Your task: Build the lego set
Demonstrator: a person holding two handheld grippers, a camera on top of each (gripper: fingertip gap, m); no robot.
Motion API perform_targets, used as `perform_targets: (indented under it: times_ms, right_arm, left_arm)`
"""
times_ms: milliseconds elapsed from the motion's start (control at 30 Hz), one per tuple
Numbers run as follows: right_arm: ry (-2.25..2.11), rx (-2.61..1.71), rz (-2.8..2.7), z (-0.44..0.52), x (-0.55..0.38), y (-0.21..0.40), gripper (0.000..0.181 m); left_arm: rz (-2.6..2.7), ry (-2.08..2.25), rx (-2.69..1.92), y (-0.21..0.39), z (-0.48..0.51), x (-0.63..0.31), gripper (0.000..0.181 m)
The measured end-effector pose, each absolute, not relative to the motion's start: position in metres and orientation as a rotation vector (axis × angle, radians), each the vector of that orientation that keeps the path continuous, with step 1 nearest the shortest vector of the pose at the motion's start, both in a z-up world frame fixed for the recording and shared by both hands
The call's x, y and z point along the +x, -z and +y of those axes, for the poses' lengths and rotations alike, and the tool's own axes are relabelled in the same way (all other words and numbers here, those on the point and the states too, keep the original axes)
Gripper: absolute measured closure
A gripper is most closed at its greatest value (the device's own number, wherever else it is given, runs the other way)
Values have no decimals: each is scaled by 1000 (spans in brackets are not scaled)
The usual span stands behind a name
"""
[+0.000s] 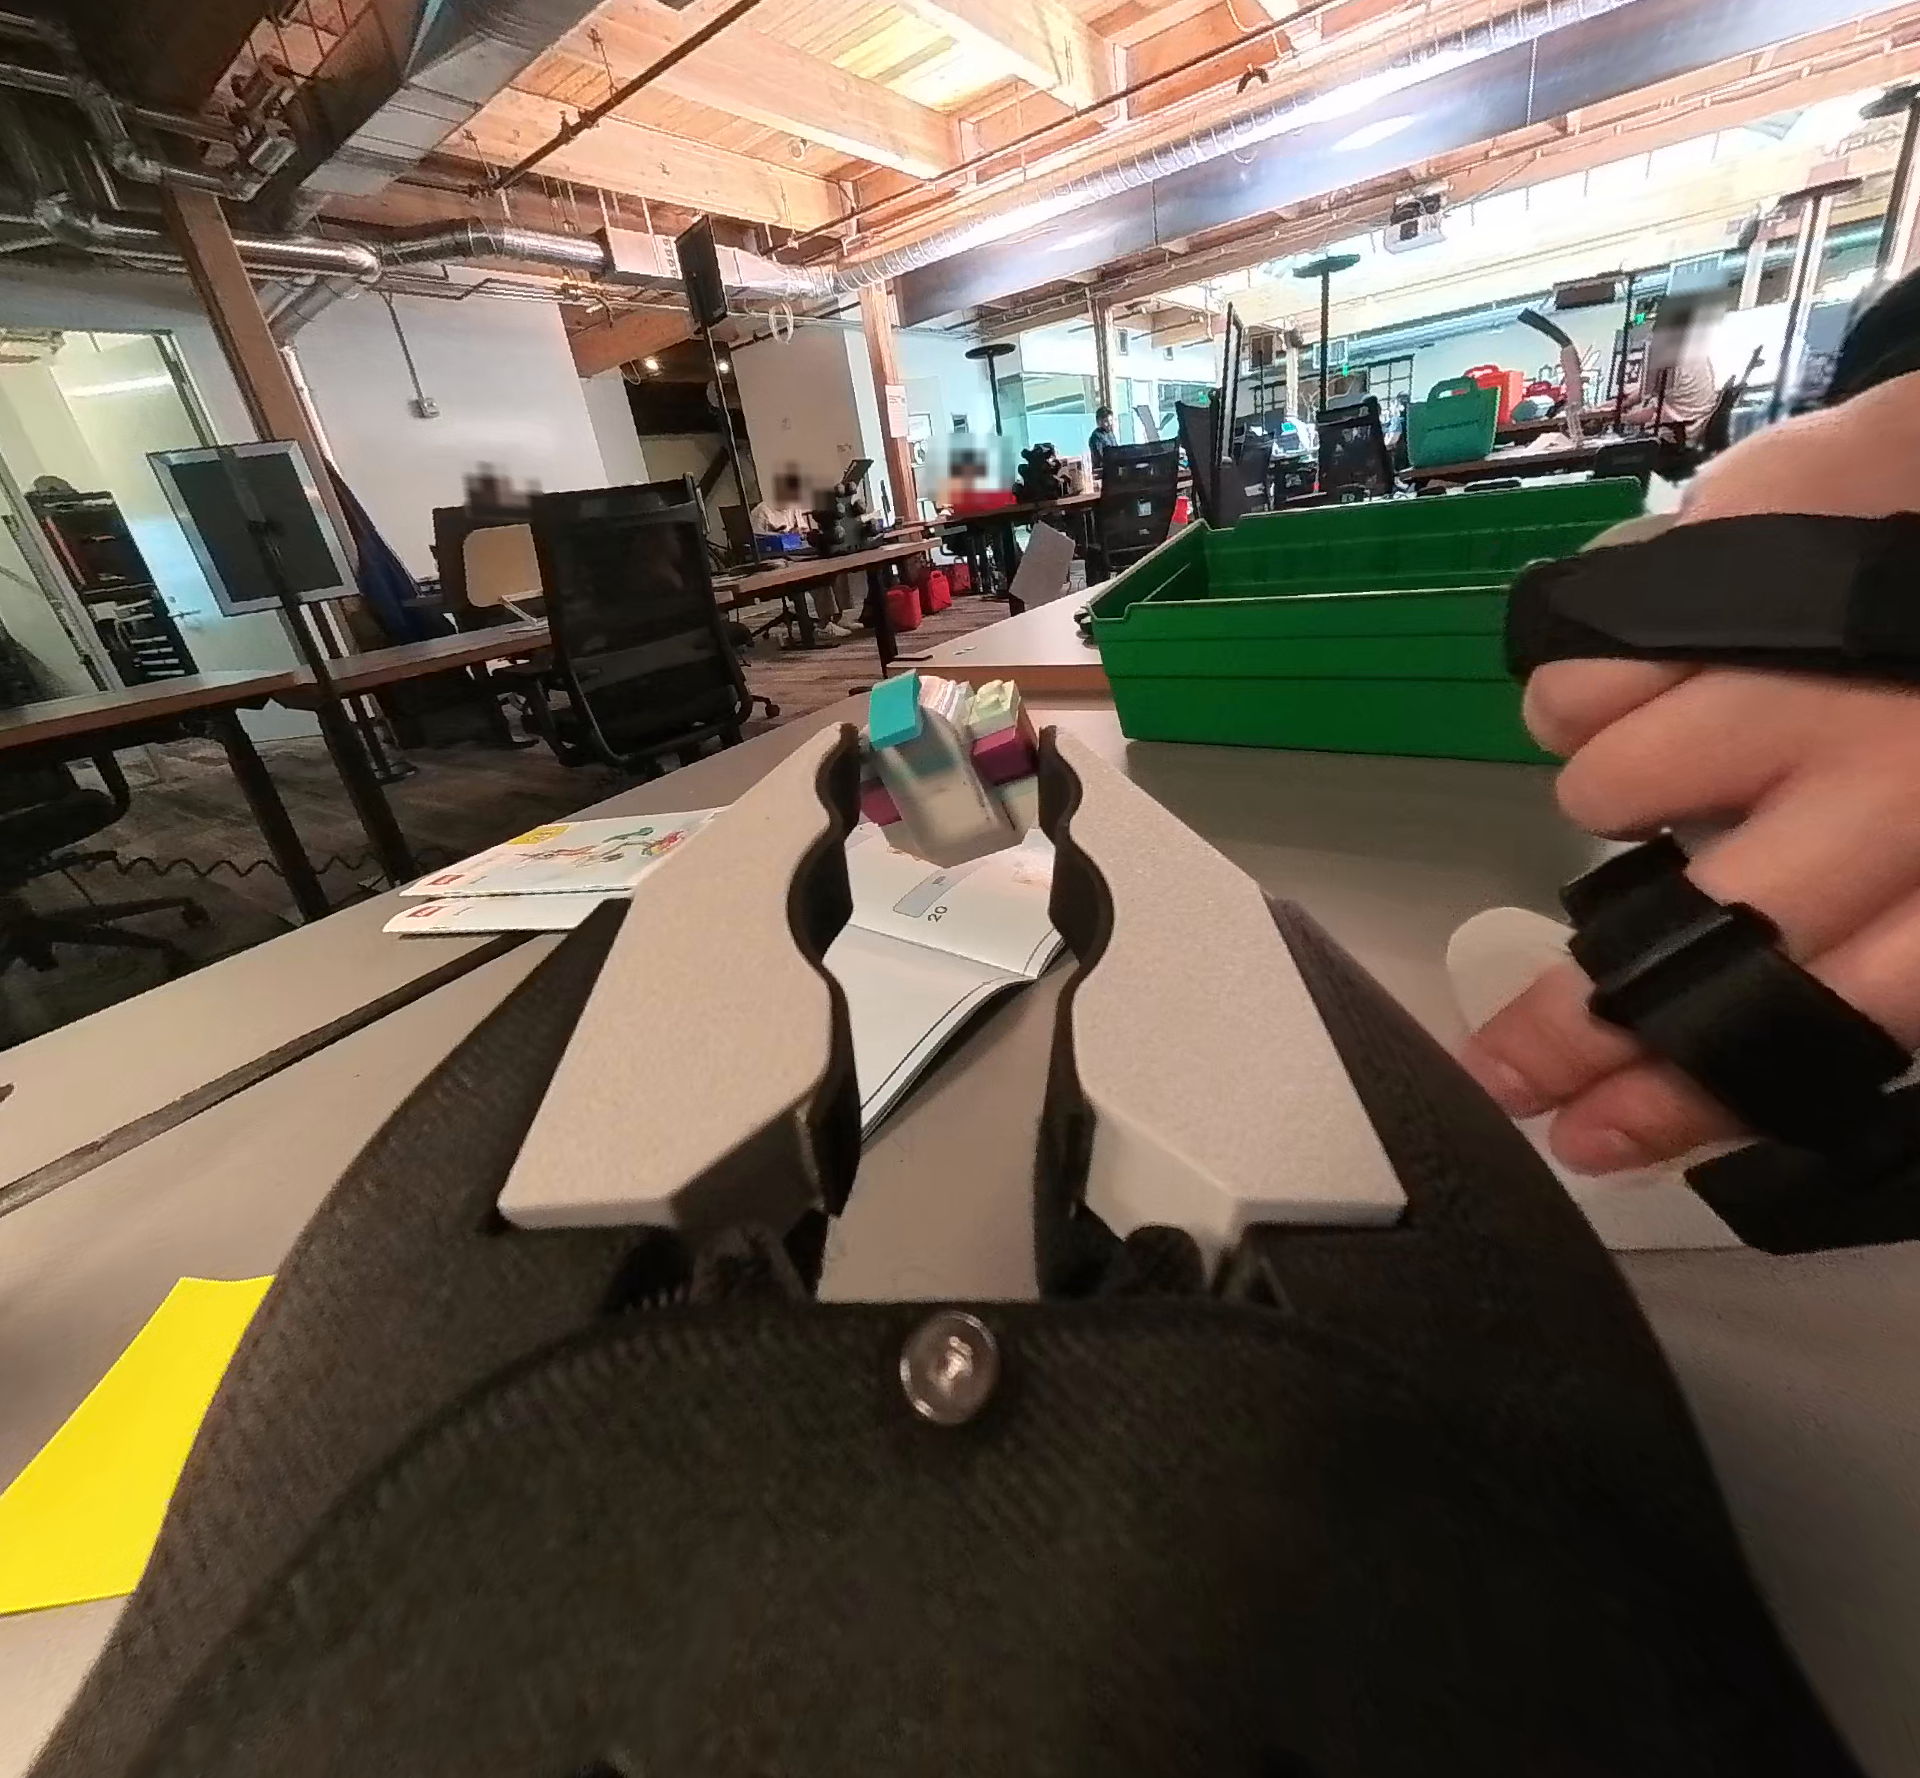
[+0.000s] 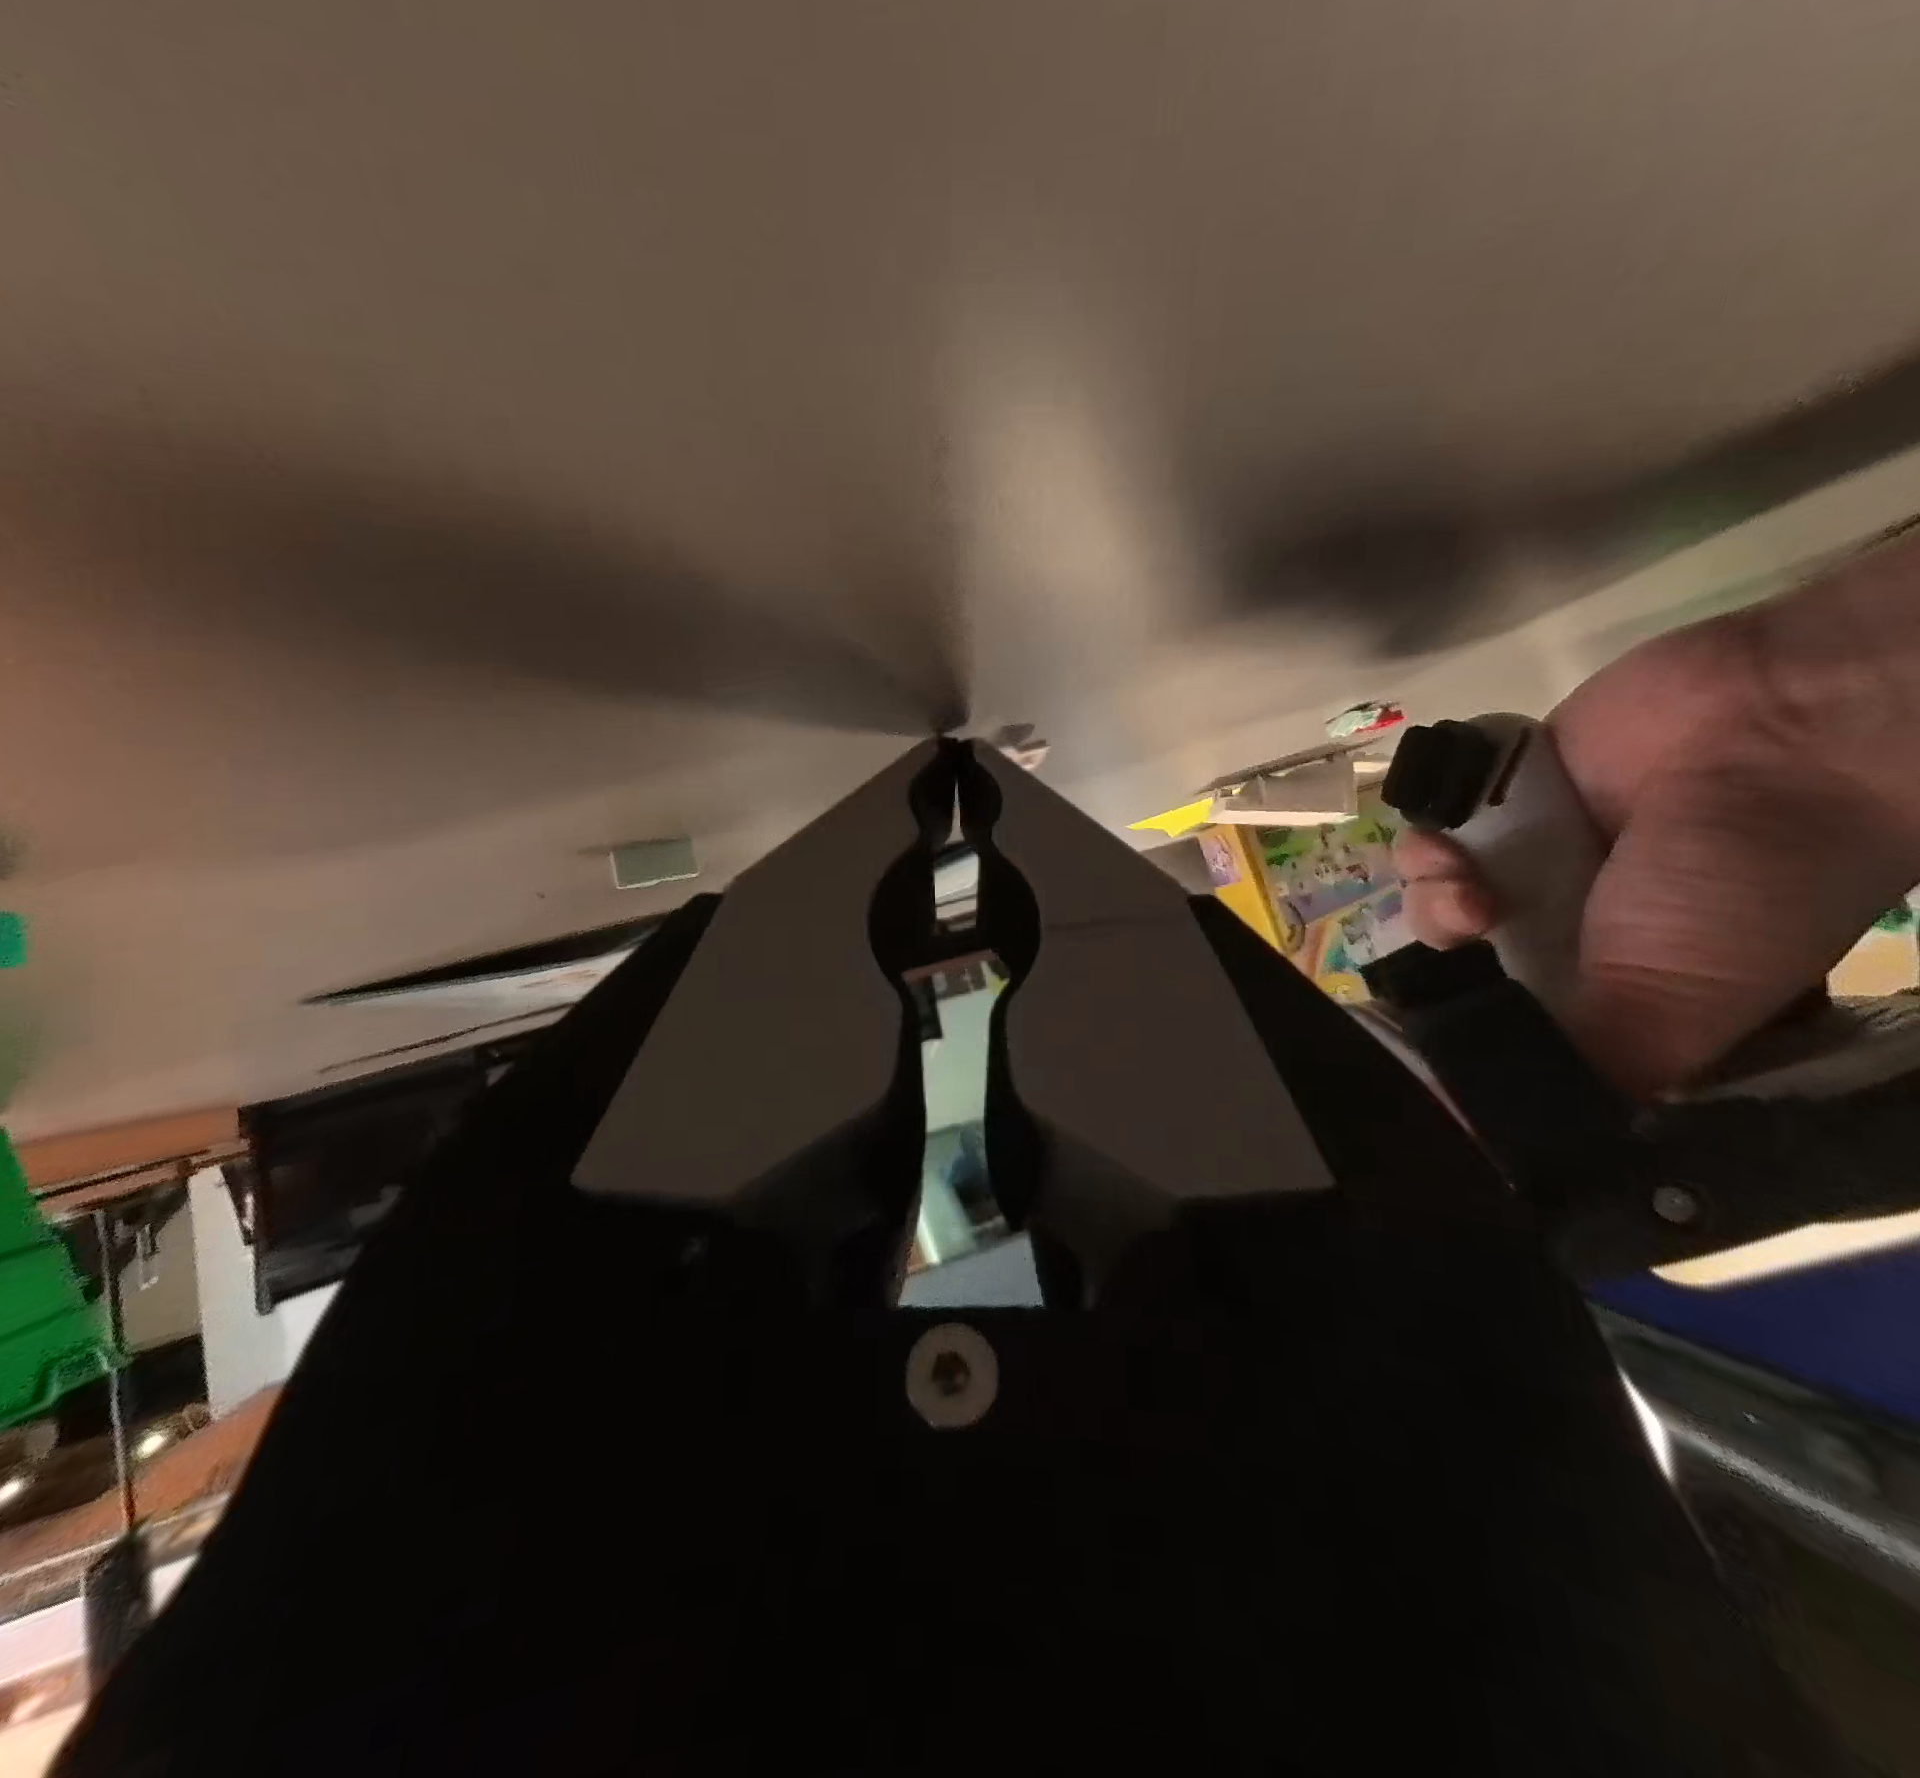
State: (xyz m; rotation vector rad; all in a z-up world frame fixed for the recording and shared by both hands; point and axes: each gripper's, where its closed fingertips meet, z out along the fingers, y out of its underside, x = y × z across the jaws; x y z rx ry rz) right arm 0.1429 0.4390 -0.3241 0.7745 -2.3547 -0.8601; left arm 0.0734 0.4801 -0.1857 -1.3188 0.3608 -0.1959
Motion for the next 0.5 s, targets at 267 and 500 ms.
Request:
perform_targets:
  times_ms: [267, 500]
  right_arm:
    - [609, 211, -2452, 435, 138, 314, 158]
    - [-264, -1041, -2424, 428, 132, 311, 159]
  left_arm:
    - [351, 191, -1313, 184, 479, 70, 148]
    - [341, 189, -1313, 184, 479, 67, 148]
